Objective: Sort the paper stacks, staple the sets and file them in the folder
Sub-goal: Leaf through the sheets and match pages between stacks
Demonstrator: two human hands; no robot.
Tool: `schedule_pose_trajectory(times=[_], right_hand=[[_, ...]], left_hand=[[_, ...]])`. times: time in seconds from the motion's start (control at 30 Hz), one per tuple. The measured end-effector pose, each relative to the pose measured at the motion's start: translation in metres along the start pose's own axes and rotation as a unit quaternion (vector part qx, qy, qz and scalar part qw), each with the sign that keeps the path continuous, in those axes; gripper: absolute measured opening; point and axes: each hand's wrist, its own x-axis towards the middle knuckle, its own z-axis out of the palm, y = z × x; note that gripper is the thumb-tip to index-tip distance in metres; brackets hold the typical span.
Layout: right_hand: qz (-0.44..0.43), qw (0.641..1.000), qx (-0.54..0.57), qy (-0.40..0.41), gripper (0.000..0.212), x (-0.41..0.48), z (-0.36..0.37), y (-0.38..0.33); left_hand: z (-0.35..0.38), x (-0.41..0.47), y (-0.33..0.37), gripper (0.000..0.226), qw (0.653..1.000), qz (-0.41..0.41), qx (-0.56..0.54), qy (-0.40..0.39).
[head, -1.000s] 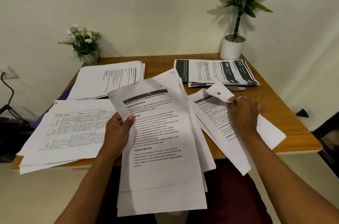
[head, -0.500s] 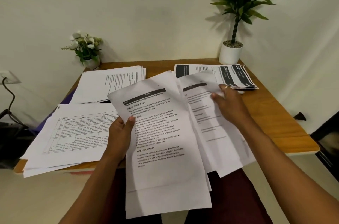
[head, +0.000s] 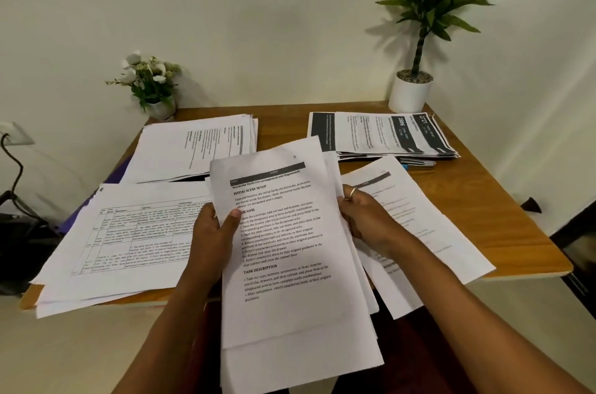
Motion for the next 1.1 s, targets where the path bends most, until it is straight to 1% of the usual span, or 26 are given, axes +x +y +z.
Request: schedule_pose_trajectory(times=[0.03, 0.07, 0.1, 0.13, 0.17, 0.2, 0.23, 0.27, 0.3, 0.33, 0.37, 0.4, 0.5, 0.57, 0.63, 0.7, 0.77, 0.87, 0.93, 1.03, 1.1], right_hand=[[0.004, 1.000, 0.006, 0.005, 0.023, -0.003, -0.002, -0.003], [-0.003, 0.999, -0.027, 0.021, 0.027, -0.002, -0.005, -0.005], [-0.023, 0.994, -0.089, 0.060, 0.029, 0.000, -0.011, -0.003], [-0.048, 0.977, -0.169, 0.120, 0.030, 0.005, -0.020, 0.003], [-0.071, 0.944, -0.257, 0.195, 0.031, 0.008, -0.031, 0.007], [-0.083, 0.903, -0.332, 0.258, 0.034, 0.012, -0.043, 0.012], [-0.073, 0.868, -0.389, 0.298, 0.042, 0.014, -0.054, 0.016], [-0.034, 0.847, -0.428, 0.314, 0.055, 0.016, -0.067, 0.019], [0.019, 0.836, -0.451, 0.311, 0.070, 0.017, -0.077, 0.020], [0.067, 0.837, -0.454, 0.298, 0.081, 0.019, -0.087, 0.021], [0.105, 0.839, -0.449, 0.288, 0.088, 0.020, -0.093, 0.021], [0.122, 0.844, -0.441, 0.280, 0.090, 0.024, -0.100, 0.023], [0.111, 0.857, -0.424, 0.272, 0.082, 0.030, -0.106, 0.020], [0.113, 0.875, -0.392, 0.261, 0.074, 0.029, -0.106, 0.014], [0.119, 0.876, -0.393, 0.253, 0.071, 0.025, -0.103, 0.007], [0.096, 0.881, -0.388, 0.254, 0.064, 0.021, -0.100, 0.003], [0.066, 0.910, -0.325, 0.251, 0.054, 0.015, -0.097, 0.001], [0.024, 0.967, -0.172, 0.185, 0.030, 0.003, -0.084, -0.008], [0.015, 0.982, -0.129, 0.136, 0.017, -0.005, -0.069, -0.014], [0.032, 0.991, -0.103, 0.083, 0.017, -0.011, -0.047, -0.017], [0.031, 0.998, -0.031, 0.052, 0.019, -0.012, -0.037, -0.017]], left_hand=[[-0.001, 0.001, -0.002, 0.025, 1.000, -0.003, 0.010, 0.005], [-0.001, 0.001, -0.002, 0.028, 1.000, -0.005, 0.016, 0.008], [-0.001, 0.002, -0.002, 0.030, 1.000, -0.007, 0.018, 0.008], [-0.001, 0.001, -0.001, 0.031, 1.000, -0.006, 0.018, 0.007], [0.000, 0.001, -0.001, 0.032, 1.000, -0.003, 0.018, 0.006], [0.000, 0.000, 0.000, 0.031, 1.000, 0.001, 0.020, 0.004], [-0.001, 0.000, 0.000, 0.027, 1.000, 0.006, 0.023, 0.000], [-0.002, 0.000, 0.000, 0.021, 1.000, 0.009, 0.023, -0.006], [-0.002, 0.000, -0.001, 0.015, 1.000, 0.006, 0.016, -0.012], [-0.003, -0.001, -0.001, 0.012, 1.000, 0.003, 0.004, -0.018], [-0.003, -0.001, -0.002, 0.012, 1.000, -0.002, -0.008, -0.022], [-0.003, -0.001, -0.002, 0.013, 1.000, -0.005, -0.019, -0.024], [-0.003, -0.002, -0.002, 0.019, 0.999, -0.006, -0.031, -0.021], [-0.003, -0.002, -0.002, 0.014, 0.999, -0.013, -0.041, -0.016], [-0.003, -0.002, -0.002, 0.011, 0.998, -0.026, -0.056, -0.010], [-0.003, -0.001, -0.002, 0.014, 0.998, -0.029, -0.062, -0.011], [-0.003, -0.002, -0.001, 0.017, 0.998, -0.028, -0.061, -0.016], [-0.001, -0.001, 0.004, 0.011, 0.998, -0.028, -0.048, -0.019], [0.002, 0.000, 0.010, 0.011, 0.999, -0.030, -0.032, -0.025], [0.010, 0.005, 0.026, 0.013, 0.998, -0.037, -0.025, -0.036], [0.019, 0.008, 0.043, 0.015, 0.998, -0.040, -0.033, -0.041]])
